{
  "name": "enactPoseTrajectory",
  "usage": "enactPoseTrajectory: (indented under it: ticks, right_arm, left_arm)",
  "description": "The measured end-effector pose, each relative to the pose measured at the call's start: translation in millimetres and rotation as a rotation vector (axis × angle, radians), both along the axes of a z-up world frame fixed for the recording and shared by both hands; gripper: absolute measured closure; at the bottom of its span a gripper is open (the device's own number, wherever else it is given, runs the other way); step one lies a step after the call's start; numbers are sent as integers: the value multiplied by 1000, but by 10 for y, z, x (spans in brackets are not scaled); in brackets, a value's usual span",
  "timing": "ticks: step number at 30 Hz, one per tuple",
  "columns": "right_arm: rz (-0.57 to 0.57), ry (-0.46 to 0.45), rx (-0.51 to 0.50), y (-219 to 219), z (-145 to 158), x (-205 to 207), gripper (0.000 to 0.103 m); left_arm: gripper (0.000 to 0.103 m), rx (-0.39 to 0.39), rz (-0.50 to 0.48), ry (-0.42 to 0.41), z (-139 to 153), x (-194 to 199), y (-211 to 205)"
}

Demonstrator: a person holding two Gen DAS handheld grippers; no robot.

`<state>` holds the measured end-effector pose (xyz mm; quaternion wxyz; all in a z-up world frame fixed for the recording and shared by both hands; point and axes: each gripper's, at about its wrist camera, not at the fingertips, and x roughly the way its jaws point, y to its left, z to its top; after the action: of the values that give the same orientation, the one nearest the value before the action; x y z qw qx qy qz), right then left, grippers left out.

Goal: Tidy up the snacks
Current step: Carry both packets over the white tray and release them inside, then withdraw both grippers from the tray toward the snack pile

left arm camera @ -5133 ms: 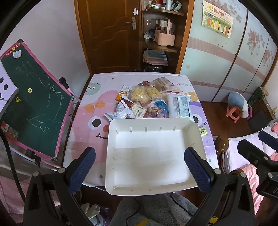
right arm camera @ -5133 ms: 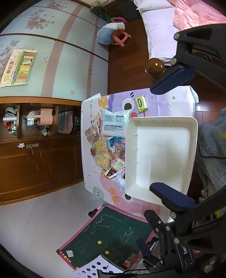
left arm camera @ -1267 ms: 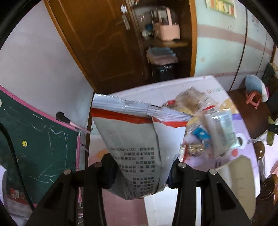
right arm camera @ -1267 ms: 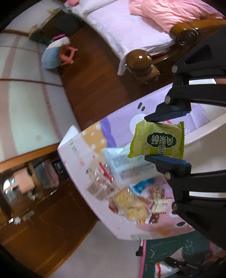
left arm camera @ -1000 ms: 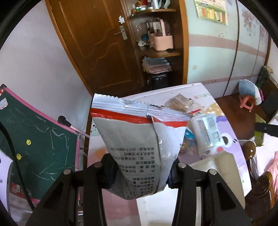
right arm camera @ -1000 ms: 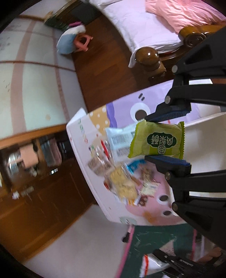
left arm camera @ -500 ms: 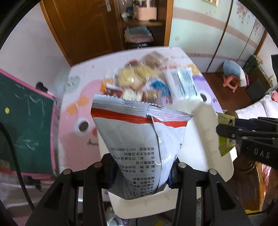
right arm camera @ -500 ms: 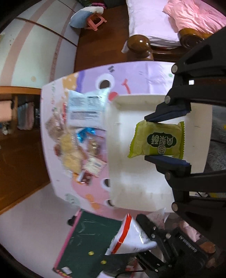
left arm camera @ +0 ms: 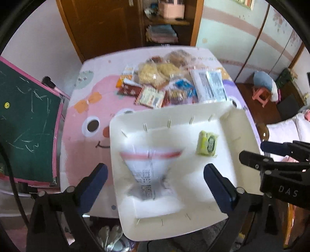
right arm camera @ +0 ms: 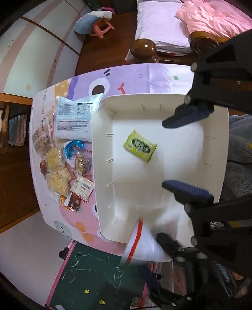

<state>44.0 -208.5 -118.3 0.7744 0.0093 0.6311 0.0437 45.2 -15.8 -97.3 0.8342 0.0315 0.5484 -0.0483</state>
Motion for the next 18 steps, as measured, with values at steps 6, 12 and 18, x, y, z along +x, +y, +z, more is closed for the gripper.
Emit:
enactPoseTrajectory:
  ticks: [6, 12, 18]
  right_arm:
    - [-21, -9, 7, -36, 61, -28, 43]
    - [-36, -27, 24, -53, 141, -81, 43]
    - [-46, -47, 40, -78, 196, -131, 43]
  left_arm:
    - [4, 23, 0, -17, 68, -33, 10]
    - [4, 4, 16, -22, 138, -91, 41]
    - [4, -23, 35, -46, 234, -155, 62]
